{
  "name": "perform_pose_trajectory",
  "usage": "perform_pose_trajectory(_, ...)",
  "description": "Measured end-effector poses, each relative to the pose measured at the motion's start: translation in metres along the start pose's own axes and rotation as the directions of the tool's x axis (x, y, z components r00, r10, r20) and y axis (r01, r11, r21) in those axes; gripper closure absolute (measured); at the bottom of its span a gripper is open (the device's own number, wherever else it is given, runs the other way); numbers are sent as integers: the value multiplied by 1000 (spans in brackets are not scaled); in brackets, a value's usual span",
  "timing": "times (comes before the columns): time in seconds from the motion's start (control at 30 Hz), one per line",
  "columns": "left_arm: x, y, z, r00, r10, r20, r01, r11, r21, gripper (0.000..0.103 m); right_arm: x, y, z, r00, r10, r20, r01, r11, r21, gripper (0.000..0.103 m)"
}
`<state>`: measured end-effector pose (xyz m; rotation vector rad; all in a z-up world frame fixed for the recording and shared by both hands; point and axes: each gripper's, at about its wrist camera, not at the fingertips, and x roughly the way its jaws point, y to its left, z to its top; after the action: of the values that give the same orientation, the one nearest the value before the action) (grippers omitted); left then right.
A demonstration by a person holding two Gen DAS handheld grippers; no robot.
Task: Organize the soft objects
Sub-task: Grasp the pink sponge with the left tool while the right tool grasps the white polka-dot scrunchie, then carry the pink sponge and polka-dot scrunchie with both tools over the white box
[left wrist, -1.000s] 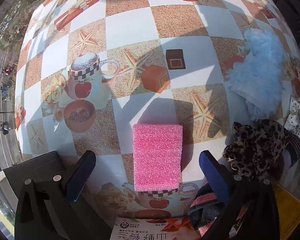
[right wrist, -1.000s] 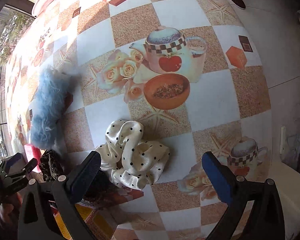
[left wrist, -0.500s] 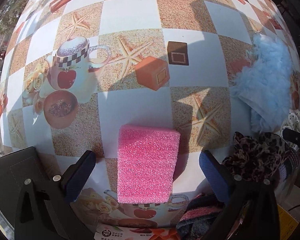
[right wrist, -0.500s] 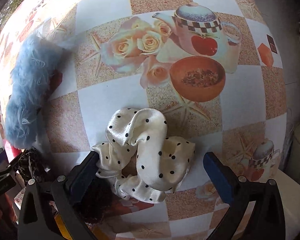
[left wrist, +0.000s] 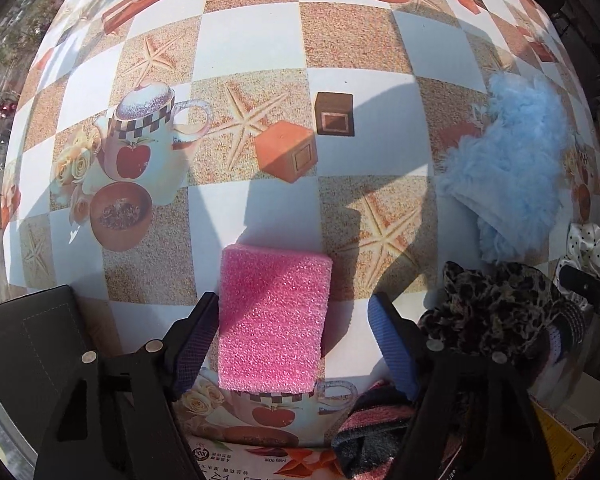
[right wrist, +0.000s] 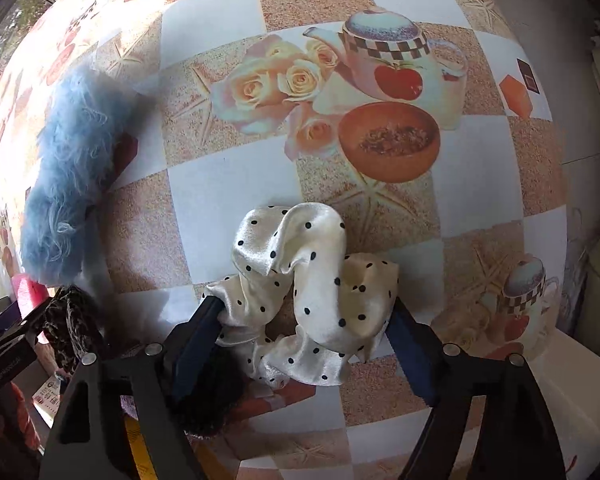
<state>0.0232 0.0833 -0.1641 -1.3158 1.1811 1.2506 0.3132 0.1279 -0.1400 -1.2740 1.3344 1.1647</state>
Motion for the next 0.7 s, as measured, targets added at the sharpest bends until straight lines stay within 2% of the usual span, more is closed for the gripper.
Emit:
perform_pose_trajectory(0.03, -4, -2, 0, 1000, -3, 12, 3, 1000, 19, 54, -2, -1, -1, 1000, 12, 6, -12, 1000, -7, 66)
perform_pose_trajectory(0.07, -6, -3, 0, 1000, -11, 8, 11, 1000, 28, 54, -3, -2, -1, 999, 35, 2, -35, 999, -3, 81)
perform_pose_trajectory(0.2, -28, 0, 1, 998, -16, 61, 14, 1000, 27, 54, -15, -16, -7, 995, 96, 37, -98, 994, 38, 82)
perform_pose_trajectory(0.43, -85, 4, -29, 985, -19, 173, 9, 998, 62, 54, -59, -54, -34, 979, 156, 133, -170, 980, 102, 82)
perform_pose_trajectory(0.5, -98, 5, -37, 981, -27, 193, 13, 997, 71, 54, -72, -62, -42, 975, 155, 160, -175, 977, 120, 82)
perform_pose_trajectory(0.57, -113, -5, -28, 976, -25, 216, 4, 996, 94, 54, -80, -66, -52, 969, 161, 185, -189, 971, 144, 82)
perform_pose_trajectory(0.7, -127, -10, -47, 970, -24, 242, -7, 992, 125, 54, -96, -72, -68, 967, 156, 201, -192, 966, 174, 82)
